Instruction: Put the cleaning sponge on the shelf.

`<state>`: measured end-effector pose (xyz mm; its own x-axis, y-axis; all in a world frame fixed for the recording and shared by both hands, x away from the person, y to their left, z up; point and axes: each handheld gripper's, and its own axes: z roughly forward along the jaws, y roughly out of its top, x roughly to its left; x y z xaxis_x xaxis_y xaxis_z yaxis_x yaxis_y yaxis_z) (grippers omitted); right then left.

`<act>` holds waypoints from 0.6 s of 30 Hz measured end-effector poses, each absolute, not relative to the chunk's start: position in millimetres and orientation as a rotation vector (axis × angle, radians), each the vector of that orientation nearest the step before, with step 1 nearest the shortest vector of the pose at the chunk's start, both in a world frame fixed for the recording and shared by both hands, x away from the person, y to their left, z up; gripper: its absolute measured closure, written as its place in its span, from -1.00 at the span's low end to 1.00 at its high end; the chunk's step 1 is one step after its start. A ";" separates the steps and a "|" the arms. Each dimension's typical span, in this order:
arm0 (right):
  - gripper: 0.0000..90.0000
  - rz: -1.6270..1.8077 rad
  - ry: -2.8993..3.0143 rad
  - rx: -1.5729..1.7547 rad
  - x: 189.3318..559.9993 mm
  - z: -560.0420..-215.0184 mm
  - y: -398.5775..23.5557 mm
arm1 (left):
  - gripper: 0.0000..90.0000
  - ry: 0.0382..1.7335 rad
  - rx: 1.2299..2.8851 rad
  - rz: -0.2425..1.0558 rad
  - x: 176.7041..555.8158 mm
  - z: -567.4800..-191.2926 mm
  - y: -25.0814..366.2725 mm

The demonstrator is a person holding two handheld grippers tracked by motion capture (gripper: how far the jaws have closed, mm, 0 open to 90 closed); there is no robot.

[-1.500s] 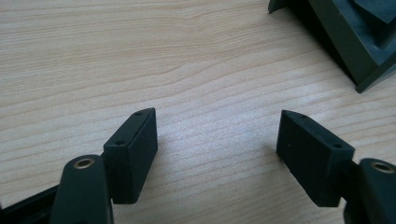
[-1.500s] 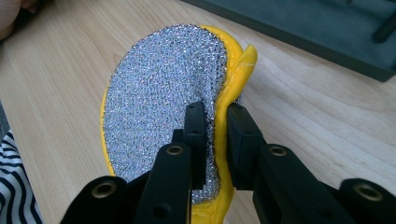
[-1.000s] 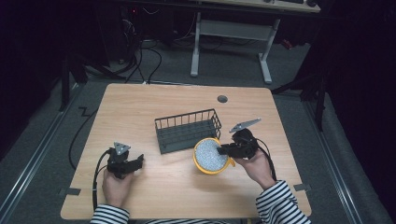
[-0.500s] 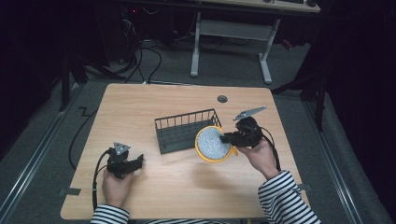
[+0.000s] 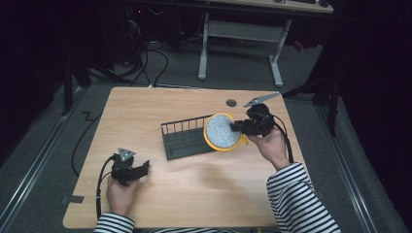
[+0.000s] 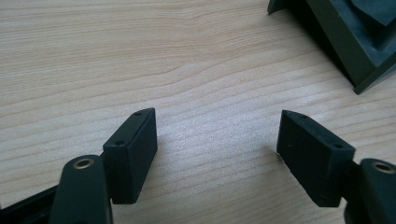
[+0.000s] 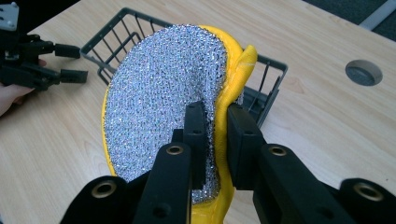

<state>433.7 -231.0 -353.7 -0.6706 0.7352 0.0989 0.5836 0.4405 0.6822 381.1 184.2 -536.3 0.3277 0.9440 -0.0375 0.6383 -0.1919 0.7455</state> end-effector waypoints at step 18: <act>0.77 1.037 2.435 1.125 483.5 -359.2 -195.5 | -0.34 1.391 1.920 0.579 381.1 -536.3 184.2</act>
